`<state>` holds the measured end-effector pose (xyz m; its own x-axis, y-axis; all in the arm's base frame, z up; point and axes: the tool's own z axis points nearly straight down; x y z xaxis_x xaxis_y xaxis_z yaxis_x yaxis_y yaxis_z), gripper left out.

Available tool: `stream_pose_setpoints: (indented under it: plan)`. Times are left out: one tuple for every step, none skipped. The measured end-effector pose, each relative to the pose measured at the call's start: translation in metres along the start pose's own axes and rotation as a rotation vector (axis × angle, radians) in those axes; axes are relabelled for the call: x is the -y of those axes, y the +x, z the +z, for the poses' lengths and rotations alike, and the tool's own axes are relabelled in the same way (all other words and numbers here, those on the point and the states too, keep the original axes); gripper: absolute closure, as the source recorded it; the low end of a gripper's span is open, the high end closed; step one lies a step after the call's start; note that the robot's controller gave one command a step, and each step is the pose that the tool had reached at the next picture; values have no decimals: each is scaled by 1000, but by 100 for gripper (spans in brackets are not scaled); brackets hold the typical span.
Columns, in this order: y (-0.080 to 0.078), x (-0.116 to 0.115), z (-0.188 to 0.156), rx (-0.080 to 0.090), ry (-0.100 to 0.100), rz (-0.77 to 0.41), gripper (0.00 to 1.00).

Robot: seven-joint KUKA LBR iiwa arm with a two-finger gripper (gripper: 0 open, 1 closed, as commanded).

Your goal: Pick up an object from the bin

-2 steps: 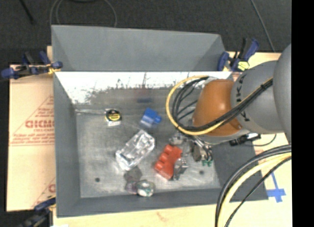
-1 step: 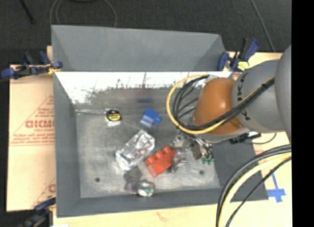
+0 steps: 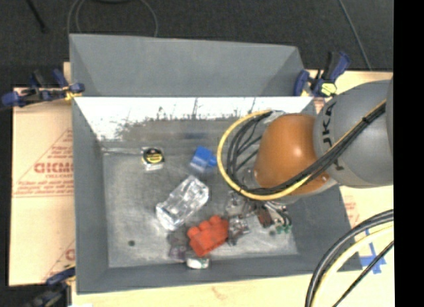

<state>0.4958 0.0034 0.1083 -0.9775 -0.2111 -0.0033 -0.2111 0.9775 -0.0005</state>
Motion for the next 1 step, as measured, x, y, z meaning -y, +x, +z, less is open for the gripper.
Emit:
stream_pose_setpoints:
  plan:
    - [-4,3,-164,8,3,-176,100]
